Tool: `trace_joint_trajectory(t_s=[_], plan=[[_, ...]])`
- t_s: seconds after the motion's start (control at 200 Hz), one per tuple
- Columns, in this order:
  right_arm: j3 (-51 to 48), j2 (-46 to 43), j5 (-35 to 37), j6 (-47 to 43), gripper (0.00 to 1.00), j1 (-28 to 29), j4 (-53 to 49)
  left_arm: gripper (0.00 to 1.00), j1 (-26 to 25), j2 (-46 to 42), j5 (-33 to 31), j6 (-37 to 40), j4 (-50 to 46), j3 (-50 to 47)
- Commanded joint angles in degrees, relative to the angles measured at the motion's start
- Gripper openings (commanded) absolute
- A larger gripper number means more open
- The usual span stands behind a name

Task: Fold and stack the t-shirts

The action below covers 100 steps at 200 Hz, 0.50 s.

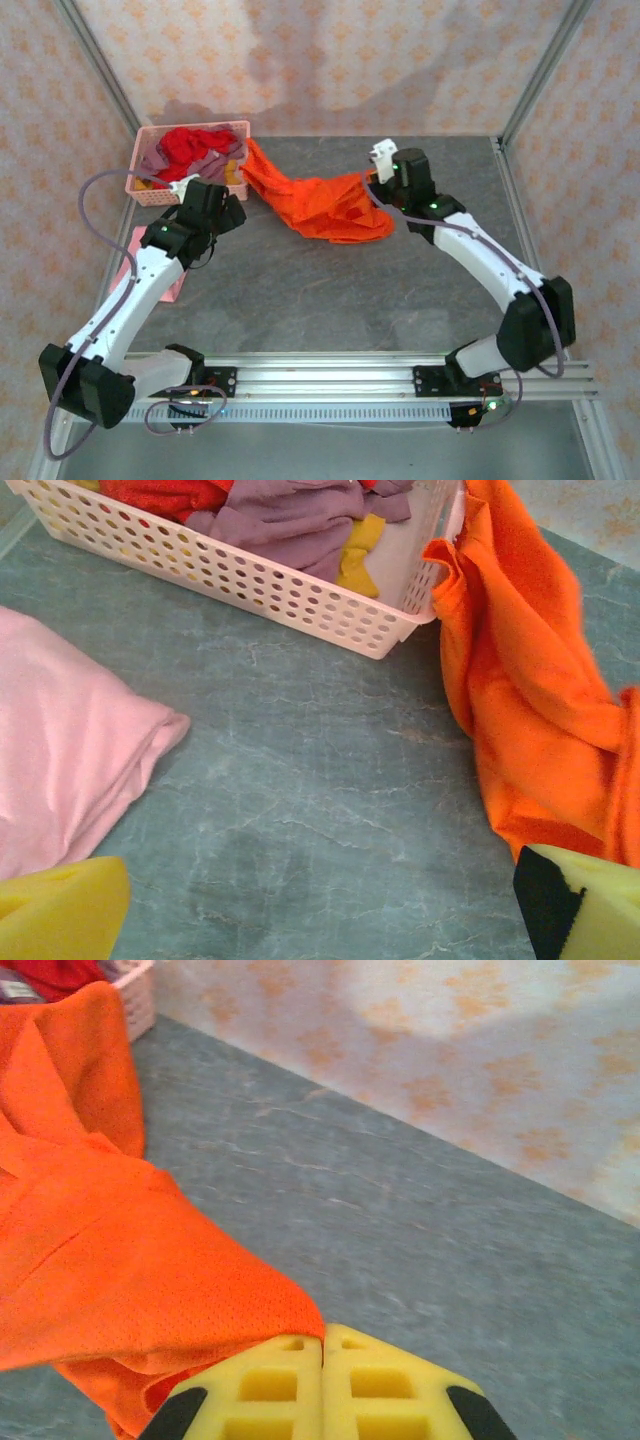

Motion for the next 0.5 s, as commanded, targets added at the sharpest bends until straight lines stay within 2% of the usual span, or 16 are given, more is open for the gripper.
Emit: trace_joint_trajectory(t_s=[0.0, 0.165, 0.3, 0.43, 0.495], plan=[[-4.4, -5.7, 0.6, 0.2, 0.0, -2.4, -1.4, 1.0, 0.6, 0.8, 0.1, -3.2, 3.0, -0.9], [-14.3, -14.4, 3.2, 6.3, 0.0, -5.5, 2.4, 1.0, 0.6, 2.0, -0.5, -7.2, 6.6, -2.4], [-21.9, -20.8, 7.5, 12.4, 0.0, -8.6, 4.6, 1.0, 0.8, 4.7, 1.5, -9.3, 8.8, -2.1], [-25.4, -23.2, 13.2, 17.4, 0.0, -12.9, 2.7, 1.0, 0.6, 8.6, 4.5, -10.6, 11.2, -1.2], [-26.3, -23.6, 13.5, 18.6, 0.0, -13.9, 1.9, 1.0, 0.0, 11.7, 5.8, -10.7, 12.7, 0.0]])
